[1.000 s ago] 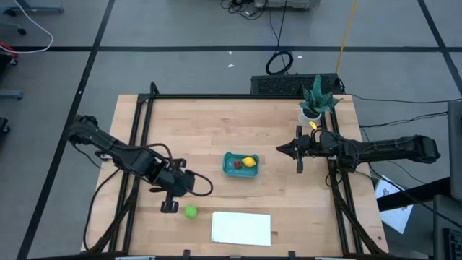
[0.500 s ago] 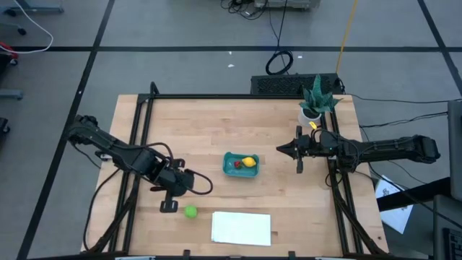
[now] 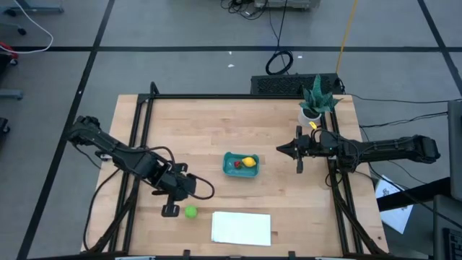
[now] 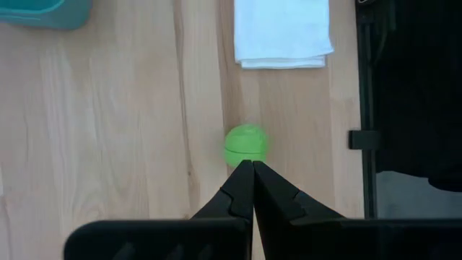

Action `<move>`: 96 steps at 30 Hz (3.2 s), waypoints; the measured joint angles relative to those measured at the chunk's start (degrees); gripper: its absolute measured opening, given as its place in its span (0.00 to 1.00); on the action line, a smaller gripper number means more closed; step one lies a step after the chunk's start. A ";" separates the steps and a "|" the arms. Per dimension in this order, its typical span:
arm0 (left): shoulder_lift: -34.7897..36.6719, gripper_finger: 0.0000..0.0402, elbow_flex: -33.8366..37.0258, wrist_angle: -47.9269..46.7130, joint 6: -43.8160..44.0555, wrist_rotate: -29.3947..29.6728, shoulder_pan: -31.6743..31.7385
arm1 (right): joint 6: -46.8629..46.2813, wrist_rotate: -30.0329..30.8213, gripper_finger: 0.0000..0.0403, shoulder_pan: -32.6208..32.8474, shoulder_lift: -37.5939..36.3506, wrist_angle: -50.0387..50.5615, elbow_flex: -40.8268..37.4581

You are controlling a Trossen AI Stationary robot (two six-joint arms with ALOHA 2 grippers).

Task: Pick and placing Produce into tupperware
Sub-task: Put the green cabbage into the blue bin

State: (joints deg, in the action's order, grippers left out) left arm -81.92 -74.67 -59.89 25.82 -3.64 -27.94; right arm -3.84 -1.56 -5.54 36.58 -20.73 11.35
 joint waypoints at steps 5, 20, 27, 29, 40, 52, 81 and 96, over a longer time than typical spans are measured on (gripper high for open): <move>0.12 0.01 0.00 0.01 -0.17 -0.48 -0.38 | 0.00 0.00 0.00 0.01 -0.01 -0.01 -0.01; 0.15 0.33 0.00 0.15 -1.69 0.38 -0.35 | 0.00 0.00 0.00 0.02 0.00 -0.02 0.00; 0.15 0.52 0.00 0.54 -1.31 0.70 -0.34 | -0.02 0.00 0.00 0.02 0.00 -0.02 0.00; 0.15 0.56 0.00 0.70 -1.17 0.70 -0.34 | -0.02 0.00 0.00 0.02 0.00 -0.02 0.00; -2.99 0.67 0.00 3.40 -0.70 0.68 -1.26 | -0.02 0.00 0.00 0.02 -0.01 -0.02 0.00; -13.65 0.68 0.09 2.97 -1.03 -2.58 -2.46 | -0.15 0.00 0.00 0.02 0.00 -0.04 -0.01; -19.26 0.84 3.50 5.99 9.51 2.24 -4.93 | -1.07 0.00 0.00 0.02 0.00 -0.26 -0.01; -19.26 0.89 6.88 11.46 10.51 0.59 -5.21 | -1.07 0.00 0.00 0.02 0.00 -0.46 -0.02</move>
State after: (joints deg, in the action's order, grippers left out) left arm -101.19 -67.79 -48.43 36.34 -3.05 -33.15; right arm -4.91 -1.56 -5.52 36.58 -21.19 11.33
